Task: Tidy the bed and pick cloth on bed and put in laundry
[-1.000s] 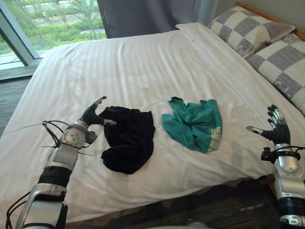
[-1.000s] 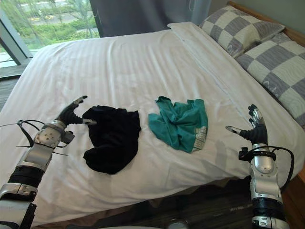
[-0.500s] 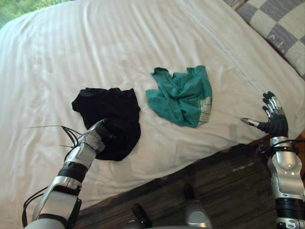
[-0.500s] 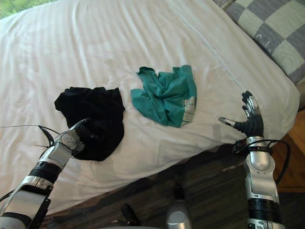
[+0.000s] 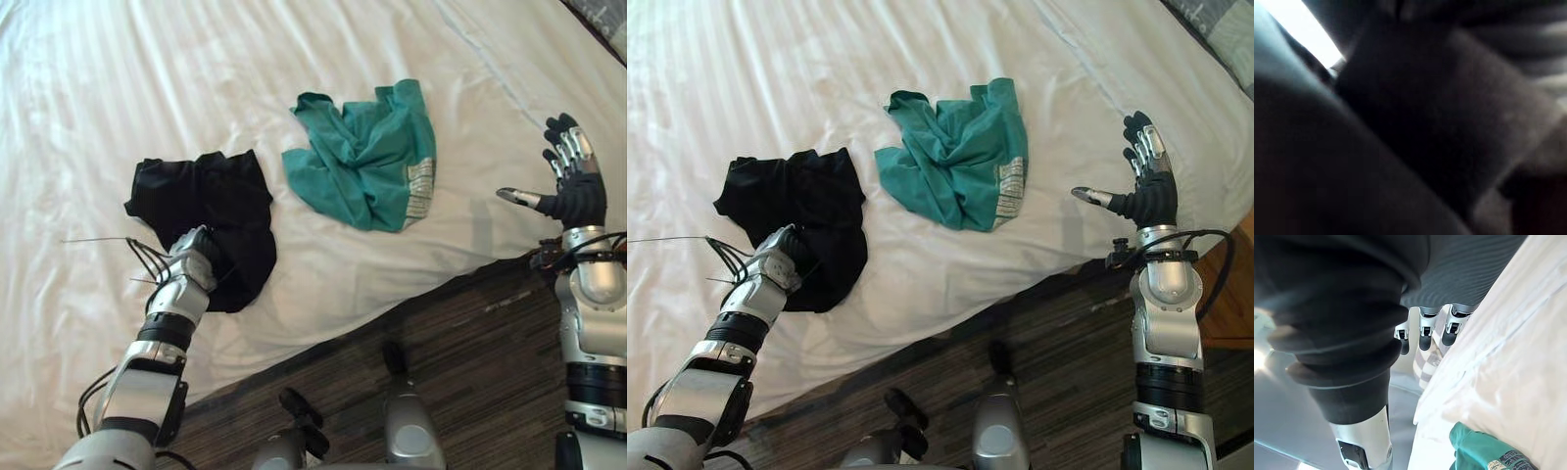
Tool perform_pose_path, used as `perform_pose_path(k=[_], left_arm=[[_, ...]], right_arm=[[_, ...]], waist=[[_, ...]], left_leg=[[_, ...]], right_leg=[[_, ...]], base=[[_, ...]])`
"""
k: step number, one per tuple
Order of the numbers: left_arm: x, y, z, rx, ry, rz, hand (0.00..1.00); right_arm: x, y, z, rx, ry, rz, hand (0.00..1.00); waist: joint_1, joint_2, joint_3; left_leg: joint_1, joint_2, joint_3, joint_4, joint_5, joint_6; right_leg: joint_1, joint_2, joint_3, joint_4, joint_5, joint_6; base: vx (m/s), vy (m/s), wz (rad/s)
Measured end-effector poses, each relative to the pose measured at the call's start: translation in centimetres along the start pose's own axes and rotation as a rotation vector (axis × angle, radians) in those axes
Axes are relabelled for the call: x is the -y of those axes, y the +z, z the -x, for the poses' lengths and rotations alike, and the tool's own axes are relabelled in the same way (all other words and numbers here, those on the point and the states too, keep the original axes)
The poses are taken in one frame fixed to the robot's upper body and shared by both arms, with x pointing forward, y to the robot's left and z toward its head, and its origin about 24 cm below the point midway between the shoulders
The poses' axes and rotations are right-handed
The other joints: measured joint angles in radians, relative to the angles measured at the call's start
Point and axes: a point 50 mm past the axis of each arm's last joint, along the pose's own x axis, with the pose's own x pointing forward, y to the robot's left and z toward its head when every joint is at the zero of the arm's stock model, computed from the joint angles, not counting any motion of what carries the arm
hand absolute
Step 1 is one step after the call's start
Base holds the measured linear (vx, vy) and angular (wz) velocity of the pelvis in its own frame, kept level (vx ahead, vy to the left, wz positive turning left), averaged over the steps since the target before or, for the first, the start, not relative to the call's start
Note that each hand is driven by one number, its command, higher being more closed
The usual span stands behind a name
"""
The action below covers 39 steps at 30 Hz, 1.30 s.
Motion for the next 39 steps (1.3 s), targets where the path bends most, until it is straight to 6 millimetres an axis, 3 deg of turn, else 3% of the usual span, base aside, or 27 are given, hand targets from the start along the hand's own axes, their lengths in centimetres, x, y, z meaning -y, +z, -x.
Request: perform_pose_path(k=[5,6,9,12,13,15,17,21,23,30,31,35,39], left_arm=[[1.0,0.8,3.3,0.295,-0.087,0.245,1.00],[1.3,1.3,4.5,0.373,-0.142,0.294,1.00],[3.6,1.8,7.7,0.491,-0.299,0.384,1.00],[5.0,1.3,10.3,0.519,-0.417,0.490,1.00],[5.5,1.1,11.0,0.517,-0.467,0.525,1.00],[5.8,0.8,11.6,0.516,-0.500,0.560,1.00],[5.8,0.7,12.1,0.523,-0.507,0.602,1.00],[4.4,0.9,12.5,0.568,-0.474,0.659,1.00],[3.8,0.8,12.4,0.579,-0.452,0.686,1.00],[2.0,1.8,11.8,0.656,-0.399,0.745,1.00],[1.8,2.0,11.7,0.675,-0.386,0.753,1.00],[1.4,2.9,11.3,0.702,-0.367,0.751,1.00],[0.0,3.8,10.8,0.760,-0.321,0.747,1.00]], right_arm=[[1.1,3.0,-2.7,0.072,0.005,0.117,0.00],[1.6,3.6,-3.3,0.071,0.001,0.154,0.00],[2.5,4.2,-4.3,0.048,0.008,0.189,0.00],[3.2,4.4,-5.5,0.016,0.003,0.217,0.00],[4.0,4.1,-5.8,-0.018,-0.011,0.233,0.00],[5.0,3.6,-6.2,-0.060,-0.026,0.268,0.00],[6.3,3.8,-7.2,-0.100,-0.045,0.311,0.00],[8.5,3.2,-8.4,-0.192,-0.084,0.378,0.00],[9.5,3.6,-8.9,-0.219,-0.094,0.414,0.00],[12.5,2.9,-9.5,-0.417,-0.112,0.598,0.00],[12.7,3.0,-9.8,-0.440,-0.107,0.633,1.00],[13.6,3.9,-10.0,-0.507,-0.068,0.747,1.00],[14.9,4.4,-9.5,-0.560,-0.087,0.746,1.00]], waist=[[0.010,0.007,0.030],[0.028,0.001,0.040],[0.061,0.000,0.059],[0.067,0.007,0.065],[0.086,0.011,0.069],[0.106,0.018,0.073],[0.121,0.042,0.086],[0.166,0.084,0.106],[0.174,0.107,0.116],[0.223,0.163,0.139],[0.227,0.164,0.138],[0.232,0.164,0.138],[0.252,0.164,0.138]], left_leg=[[-0.028,-0.008,-0.089,0.001,0.022,0.018],[-0.036,-0.011,-0.105,0.007,0.034,0.028],[-0.055,-0.022,-0.165,0.008,0.041,0.033],[-0.085,-0.032,-0.209,0.008,0.049,0.044],[-0.095,-0.036,-0.224,0.009,0.051,0.047],[-0.110,-0.041,-0.243,0.016,0.053,0.049],[-0.136,-0.045,-0.270,0.026,0.055,0.054],[-0.180,-0.049,-0.308,0.030,0.071,0.067],[-0.204,-0.051,-0.320,0.027,0.083,0.073],[-0.280,-0.068,-0.332,0.008,0.121,0.085],[-0.305,-0.070,-0.336,0.008,0.127,0.083],[-0.329,-0.078,-0.342,0.008,0.134,0.080],[-0.336,-0.082,-0.341,0.008,0.134,0.078]], right_leg=[[0.012,-0.015,-0.075,0.015,-0.004,0.006],[0.014,-0.020,-0.091,0.015,-0.004,0.006],[0.030,-0.027,-0.132,0.015,-0.004,0.006],[0.031,-0.040,-0.167,0.012,-0.004,0.005],[0.031,-0.044,-0.181,0.010,-0.003,0.005],[0.032,-0.050,-0.190,0.005,-0.003,0.004],[0.035,-0.054,-0.219,-0.009,0.005,-0.007],[0.024,-0.056,-0.256,-0.025,0.010,-0.014],[0.009,-0.057,-0.269,-0.027,0.015,-0.021],[-0.070,-0.072,-0.279,-0.038,0.042,-0.002],[-0.096,-0.076,-0.280,-0.037,0.047,0.006],[-0.128,-0.088,-0.287,-0.015,0.046,0.010],[-0.157,-0.104,-0.291,0.036,0.029,0.013]], base=[[0.02,-0.019,0.46],[0.05,0.000,0.54],[0.04,0.027,0.52],[0.05,0.026,0.48],[0.04,0.026,0.34],[0.04,0.027,0.32],[0.02,0.029,0.36],[0.00,0.016,0.24],[-0.02,0.017,0.15],[-0.01,0.014,0.04],[-0.04,0.007,0.01],[-0.01,0.009,0.06],[0.01,-0.002,0.03]])
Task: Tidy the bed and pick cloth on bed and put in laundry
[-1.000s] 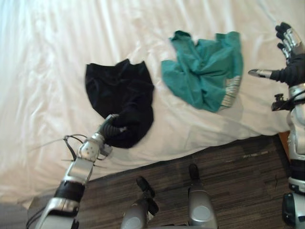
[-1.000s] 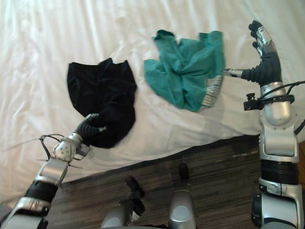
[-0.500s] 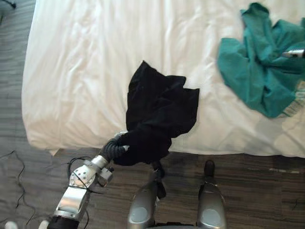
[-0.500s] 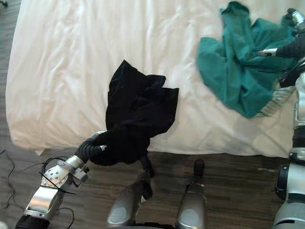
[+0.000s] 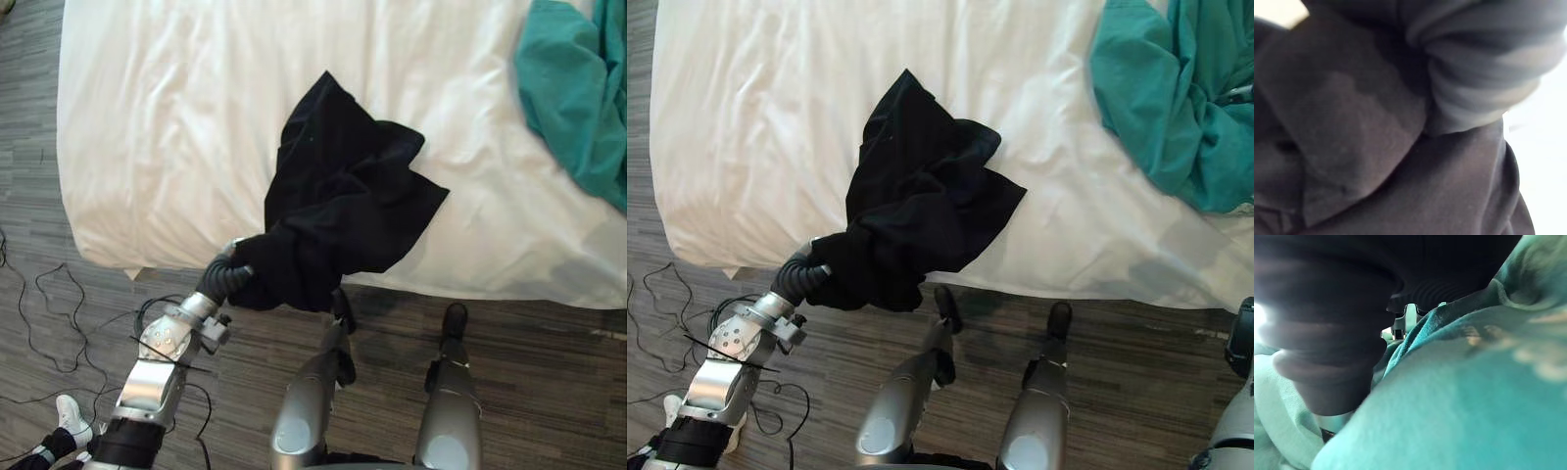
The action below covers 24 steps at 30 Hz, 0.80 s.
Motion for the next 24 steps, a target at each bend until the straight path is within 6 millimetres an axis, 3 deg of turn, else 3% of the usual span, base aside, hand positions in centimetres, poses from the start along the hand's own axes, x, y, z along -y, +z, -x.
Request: perform_pose_path(k=[3,7,10,13,15,16,20,22,24], left_arm=[[-0.6,0.5,0.0,0.031,0.012,0.020,1.00],[-0.9,0.5,0.0,0.051,0.033,0.076,1.00],[-0.6,0.2,0.2,0.067,0.068,0.127,1.00],[0.0,0.0,0.4,0.087,0.083,0.187,1.00],[1.0,-0.8,1.1,0.081,0.091,0.260,1.00],[1.8,-1.7,1.7,0.059,0.101,0.309,1.00],[3.3,-3.1,3.0,0.016,0.124,0.387,1.00],[4.6,-4.0,3.9,-0.005,0.144,0.444,1.00],[5.3,-4.5,4.6,-0.026,0.148,0.468,1.00]], right_arm=[[-0.1,-0.3,0.0,0.008,0.021,-0.120,1.00],[-1.7,-1.6,0.0,0.046,0.061,-0.368,1.00],[-6.0,-2.5,0.2,0.106,0.135,-0.579,1.00],[-10.9,-2.9,1.2,0.171,0.211,-0.779,1.00],[-15.1,-3.3,2.8,0.187,0.270,-0.941,1.00],[-18.3,-3.9,4.5,0.180,0.303,-1.058,1.00],[-23.6,-4.9,8.9,0.147,0.304,-1.334,1.00],[-27.1,-6.3,12.7,0.066,0.289,-1.494,1.00],[-29.2,-6.9,15.1,-0.005,0.291,-1.565,1.00]], waist=[[-0.002,0.000,0.000],[-0.007,-0.002,-0.001],[-0.030,-0.012,-0.003],[-0.047,-0.046,-0.011],[-0.061,-0.081,-0.011],[-0.072,-0.101,-0.016],[-0.094,-0.132,-0.018],[-0.098,-0.145,-0.026],[-0.098,-0.157,-0.057]], left_leg=[[0.000,0.001,0.001,0.000,0.005,-0.006],[0.021,0.005,0.009,0.000,0.007,-0.009],[0.063,0.020,0.011,0.000,0.007,-0.009],[0.094,0.045,0.029,-0.001,0.006,-0.011],[0.135,0.061,0.043,-0.001,-0.004,-0.023],[0.165,0.072,0.053,-0.001,-0.012,-0.034],[0.227,0.089,0.079,-0.001,-0.024,-0.049],[0.283,0.102,0.098,-0.001,-0.037,-0.065],[0.305,0.110,0.105,-0.001,-0.046,-0.077]], right_leg=[[-0.003,-0.003,-0.003,0.010,-0.002,0.001],[0.013,0.006,-0.002,0.008,0.001,-0.002],[0.063,0.023,-0.005,-0.019,0.007,-0.011],[0.092,0.051,0.003,-0.048,0.018,-0.025],[0.123,0.070,0.015,-0.068,0.021,-0.030],[0.153,0.081,0.019,-0.081,0.016,-0.040],[0.212,0.099,0.031,-0.111,0.020,-0.045],[0.271,0.112,0.038,-0.137,0.021,-0.043],[0.297,0.121,0.039,-0.154,0.016,-0.050]], base=[[0.03,-0.022,0.03],[0.05,-0.031,-0.08],[0.06,-0.078,-0.14],[0.05,-0.108,-0.25],[0.05,-0.108,-0.31],[0.05,-0.091,-0.29],[0.06,-0.071,-0.21],[0.06,-0.059,-0.20],[0.07,-0.055,-0.13]])
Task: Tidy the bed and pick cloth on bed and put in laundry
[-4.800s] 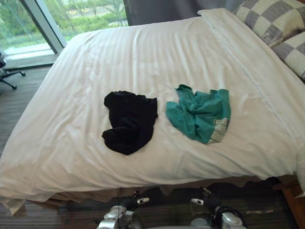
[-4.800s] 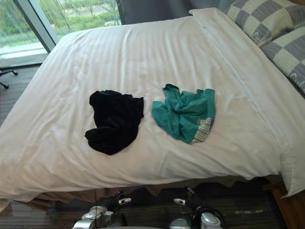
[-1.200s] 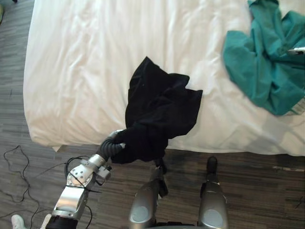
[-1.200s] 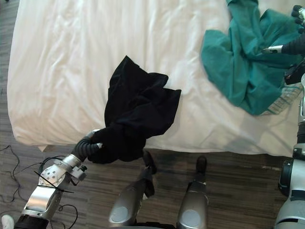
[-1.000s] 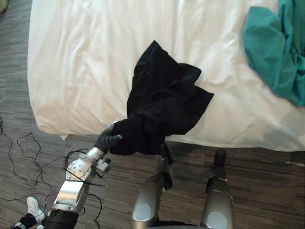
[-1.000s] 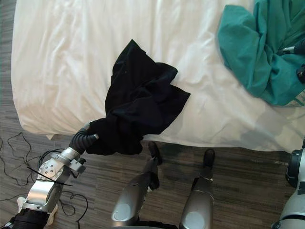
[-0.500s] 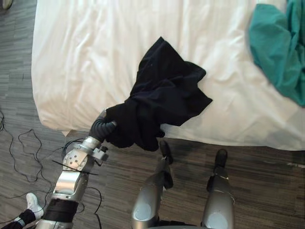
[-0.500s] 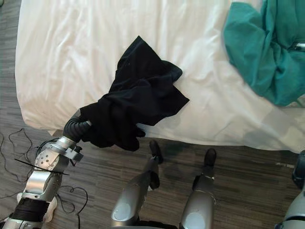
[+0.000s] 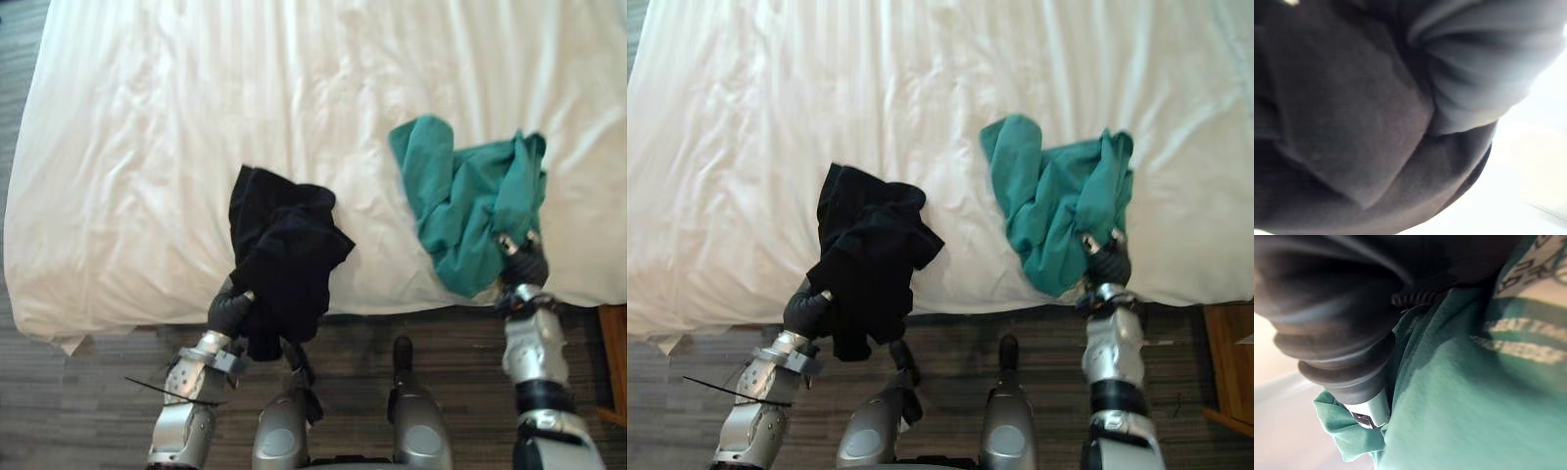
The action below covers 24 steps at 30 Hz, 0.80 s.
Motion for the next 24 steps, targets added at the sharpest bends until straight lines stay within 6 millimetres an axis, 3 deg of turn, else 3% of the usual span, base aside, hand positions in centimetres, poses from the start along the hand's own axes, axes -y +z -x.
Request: perform_pose_path(k=[1,5,13,17,19,20,21,22,23,24], left_arm=[[0.2,-0.7,0.6,-0.017,0.003,0.015,1.00],[0.2,-2.4,1.8,-0.062,0.034,0.048,1.00],[-0.5,-4.3,3.8,-0.121,0.094,0.129,1.00],[-0.5,-5.5,5.1,-0.145,0.185,0.219,1.00],[0.0,-6.7,6.3,-0.193,0.283,0.270,1.00],[0.0,-6.8,6.4,-0.197,0.289,0.273,1.00],[0.4,-8.0,6.8,-0.243,0.337,0.316,1.00],[0.8,-9.2,7.2,-0.291,0.377,0.366,1.00],[0.9,-9.3,7.3,-0.298,0.380,0.371,1.00],[1.4,-10.3,8.2,-0.351,0.396,0.395,1.00]], right_arm=[[0.5,-1.9,1.9,-0.045,-0.032,-0.043,1.00],[1.2,-5.3,6.0,-0.161,-0.101,-0.102,1.00],[1.3,-6.3,8.1,-0.196,-0.038,-0.189,1.00],[0.5,-7.3,10.6,-0.259,-0.071,-0.105,1.00],[-0.7,-7.6,13.1,-0.275,-0.104,-0.066,1.00],[-0.7,-7.6,13.3,-0.276,-0.105,-0.064,1.00],[-1.2,-7.8,15.0,-0.308,-0.108,-0.042,1.00],[-1.7,-8.4,16.9,-0.370,-0.100,-0.010,1.00],[-1.8,-8.5,17.1,-0.381,-0.098,-0.008,1.00],[-2.3,-9.3,18.8,-0.458,-0.087,-0.002,1.00]], waist=[[0.000,-0.005,-0.030],[0.001,-0.015,-0.100],[-0.009,-0.019,-0.214],[-0.008,-0.028,-0.258],[-0.011,-0.035,-0.280],[-0.012,-0.035,-0.281],[-0.019,-0.039,-0.283],[-0.023,-0.045,-0.284],[-0.024,-0.045,-0.285],[-0.030,-0.066,-0.293]], left_leg=[[0.013,0.004,0.004,0.000,-0.005,-0.005],[0.058,0.011,0.019,-0.001,-0.019,-0.014],[0.113,0.012,0.011,-0.008,-0.030,-0.012],[0.115,0.011,0.000,-0.008,-0.033,-0.015],[0.113,0.006,-0.012,-0.008,-0.034,-0.015],[0.113,0.005,-0.014,-0.008,-0.034,-0.015],[0.112,-0.001,-0.039,-0.008,-0.036,-0.013],[0.109,-0.016,-0.077,-0.005,-0.041,-0.009],[0.110,-0.018,-0.086,-0.004,-0.041,-0.005],[0.108,-0.032,-0.146,-0.001,-0.048,0.015]], right_leg=[[0.019,0.005,0.000,-0.015,0.000,0.000],[0.078,0.014,0.001,-0.046,0.003,0.004],[0.156,0.015,-0.029,-0.075,-0.005,0.003],[0.170,0.012,-0.059,-0.088,-0.012,0.003],[0.179,-0.007,-0.134,-0.077,-0.015,0.001],[0.179,-0.008,-0.137,-0.074,-0.018,0.000],[0.175,-0.023,-0.163,-0.014,-0.053,0.000],[0.156,-0.051,-0.176,0.112,-0.127,0.000],[0.154,-0.055,-0.172,0.133,-0.138,0.000],[0.132,-0.069,-0.139,0.247,-0.197,-0.043]], base=[[0.08,-0.049,-0.07],[0.09,-0.035,-0.05],[0.01,-0.006,0.07],[-0.01,-0.005,0.08],[0.02,-0.003,0.08],[0.05,0.000,0.38],[0.07,0.011,0.67],[0.06,0.014,0.70],[0.06,0.004,0.91],[0.05,-0.017,1.20]])
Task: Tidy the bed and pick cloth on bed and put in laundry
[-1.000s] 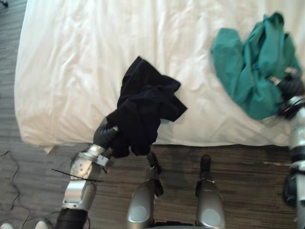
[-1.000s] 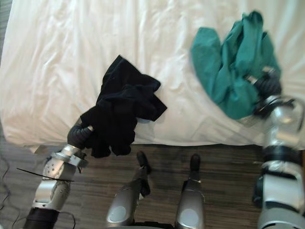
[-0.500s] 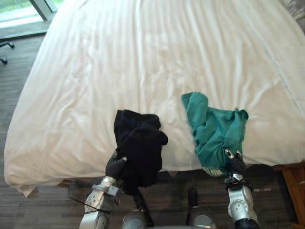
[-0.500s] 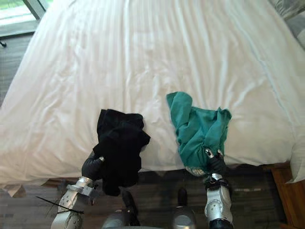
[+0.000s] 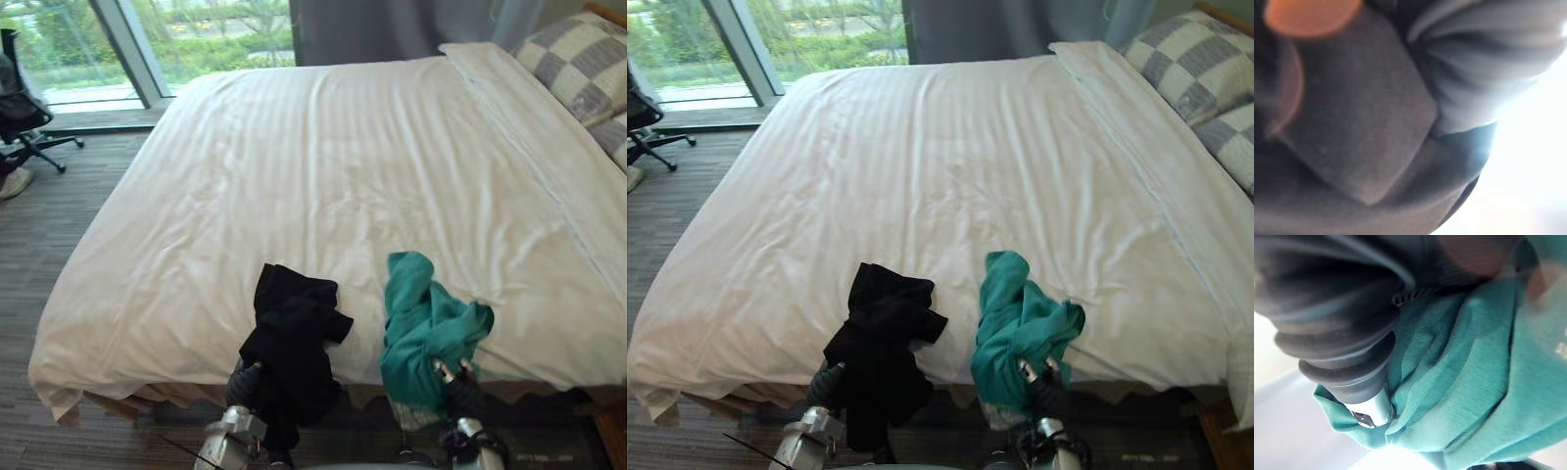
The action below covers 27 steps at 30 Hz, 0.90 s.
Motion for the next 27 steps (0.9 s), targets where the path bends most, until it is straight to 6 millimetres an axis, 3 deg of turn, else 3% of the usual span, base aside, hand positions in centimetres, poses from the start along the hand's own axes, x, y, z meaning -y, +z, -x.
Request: perform_pose_path(k=[2,3,4,5,6,9,11,13,14,15,16,17,18,19,20,21,22,24,25,27], left_arm=[[-0.5,-1.6,0.5,-0.071,0.031,0.006,1.00],[-1.0,-2.0,0.9,-0.091,0.052,0.002,1.00],[-1.5,-2.2,1.3,-0.103,0.071,-0.001,1.00],[-2.4,-3.1,2.4,-0.138,0.123,0.019,1.00],[-2.7,-4.0,3.7,-0.160,0.166,0.059,1.00],[-2.7,-4.9,4.9,-0.154,0.212,0.139,1.00],[-2.5,-4.9,5.3,-0.126,0.222,0.164,1.00],[-2.1,-4.5,5.0,-0.095,0.212,0.185,1.00],[-2.0,-4.1,4.5,-0.083,0.194,0.177,1.00],[-1.9,-4.0,4.3,-0.077,0.189,0.177,1.00],[-1.7,-4.0,4.2,-0.081,0.184,0.178,1.00],[-1.3,-4.3,3.6,-0.090,0.168,0.184,1.00],[-0.8,-4.2,3.0,-0.078,0.153,0.197,1.00],[-1.5,-3.3,2.8,-0.057,0.157,0.171,1.00],[-1.5,-3.6,2.8,-0.070,0.164,0.173,1.00],[-1.4,-3.9,3.1,-0.077,0.165,0.178,1.00],[-1.2,-4.4,3.4,-0.090,0.170,0.184,1.00],[-0.8,-4.6,3.3,-0.106,0.162,0.170,1.00],[-0.8,-4.6,3.3,-0.108,0.159,0.159,1.00],[-1.1,-4.2,3.2,-0.115,0.140,0.110,1.00]], right_arm=[[-0.6,-1.7,1.6,-0.080,0.000,-0.017,1.00],[-1.2,-2.5,2.2,-0.113,0.013,-0.027,1.00],[-1.6,-3.0,2.6,-0.131,0.030,-0.025,1.00],[-2.0,-3.6,3.0,-0.165,0.070,-0.012,1.00],[-2.4,-3.6,2.8,-0.175,0.120,0.008,1.00],[-2.4,-3.4,2.7,-0.197,0.194,0.079,1.00],[-2.6,-3.6,2.8,-0.216,0.229,0.113,1.00],[-2.8,-3.8,3.0,-0.228,0.237,0.121,1.00],[-2.8,-3.8,3.0,-0.227,0.222,0.123,1.00],[-2.7,-3.7,3.0,-0.224,0.217,0.129,1.00],[-2.2,-3.3,2.8,-0.214,0.190,0.149,1.00],[-1.4,-2.7,2.5,-0.202,0.171,0.177,1.00],[-0.9,-2.0,1.4,-0.179,0.160,0.212,1.00],[-1.0,-1.9,0.9,-0.166,0.149,0.211,1.00],[-0.7,-2.0,0.9,-0.172,0.130,0.215,1.00],[-0.5,-1.8,0.7,-0.167,0.113,0.223,1.00],[-0.4,-1.8,0.6,-0.167,0.113,0.225,1.00],[-0.4,-2.2,0.4,-0.199,0.111,0.209,1.00],[-0.4,-2.4,0.3,-0.211,0.110,0.205,1.00],[-0.7,-3.0,0.1,-0.237,0.115,0.197,1.00]], waist=[[-0.022,-0.006,-0.008],[-0.020,-0.036,-0.024],[-0.014,-0.066,-0.035],[-0.003,-0.087,-0.050],[0.015,-0.069,-0.051],[0.045,-0.039,-0.058],[0.051,-0.027,-0.061],[0.040,-0.013,-0.058],[0.045,-0.020,-0.050],[0.050,-0.017,-0.046],[0.045,0.006,-0.042],[0.038,0.049,-0.030],[0.028,0.087,-0.013],[0.030,0.050,0.002],[0.029,0.052,-0.001],[0.044,0.052,-0.002],[0.039,0.055,0.000],[0.046,0.028,0.012],[0.046,0.027,0.014],[0.045,0.010,0.027]], left_leg=[[-0.028,-0.010,-0.112,0.000,0.009,0.011],[-0.050,-0.028,-0.162,-0.001,0.016,0.020],[-0.063,-0.051,-0.185,-0.001,0.022,0.021],[-0.068,-0.076,-0.209,-0.006,0.027,0.019],[-0.064,-0.074,-0.210,-0.006,0.024,0.016],[-0.091,-0.075,-0.222,-0.003,0.024,0.016],[-0.110,-0.079,-0.221,-0.001,0.040,0.038],[-0.136,-0.084,-0.124,0.003,0.011,0.108],[-0.159,-0.094,-0.026,0.046,-0.053,0.199],[-0.167,-0.092,0.015,0.066,-0.074,0.228],[-0.191,-0.090,0.075,0.110,-0.137,0.325],[-0.194,-0.083,0.086,0.113,-0.185,0.384],[-0.210,-0.045,0.133,0.134,-0.219,0.357],[-0.231,-0.045,0.214,0.218,-0.206,0.327],[-0.228,-0.032,0.248,0.260,-0.200,0.295],[-0.183,-0.042,0.277,0.282,-0.163,0.210],[-0.130,-0.061,0.275,0.218,-0.108,0.146],[-0.091,-0.100,0.228,0.111,-0.029,0.155],[-0.086,-0.101,0.211,0.103,-0.026,0.159],[-0.061,-0.095,0.123,0.094,-0.032,0.168]], right_leg=[[-0.047,0.012,0.134,0.129,-0.055,-0.042],[-0.047,0.027,0.194,0.118,-0.099,-0.044],[-0.038,0.022,0.208,0.096,-0.135,-0.035],[-0.001,-0.006,0.182,0.068,-0.172,0.040],[0.030,-0.007,0.146,0.062,-0.178,0.047],[0.055,-0.012,0.079,0.047,-0.177,0.058],[0.085,-0.017,-0.001,0.037,-0.179,0.065],[0.163,-0.030,-0.154,-0.007,-0.169,0.080],[0.219,-0.042,-0.251,-0.040,-0.148,0.081],[0.234,-0.044,-0.282,-0.038,-0.145,0.077],[0.264,-0.045,-0.371,-0.005,-0.130,0.054],[0.241,-0.057,-0.404,0.091,-0.122,0.035],[0.201,-0.004,-0.381,0.024,-0.161,0.027],[0.212,-0.013,-0.402,-0.080,-0.124,0.059],[0.225,-0.012,-0.441,-0.087,-0.115,0.055],[0.233,-0.016,-0.458,-0.084,-0.110,0.064],[0.245,-0.002,-0.484,-0.081,-0.109,0.067],[0.249,-0.030,-0.528,-0.002,-0.085,0.083],[0.246,-0.037,-0.536,0.036,-0.078,0.076],[0.198,-0.108,-0.521,0.304,-0.063,-0.005]], base=[[0.10,-0.045,1.70],[0.09,-0.088,1.45],[0.08,-0.151,1.41],[0.03,-0.145,1.16],[0.04,-0.122,0.91],[0.03,-0.056,0.69],[0.07,-0.050,1.35],[0.10,-0.046,2.00],[0.13,-0.025,1.77],[0.16,-0.011,2.39],[0.08,0.016,2.00],[0.08,0.016,2.49],[0.02,0.039,1.93],[0.04,-0.002,1.61],[0.17,-0.005,0.97],[0.30,-0.010,0.72],[0.31,0.030,0.70],[0.17,0.032,0.83],[0.15,0.017,0.89],[0.18,-0.017,0.97]])
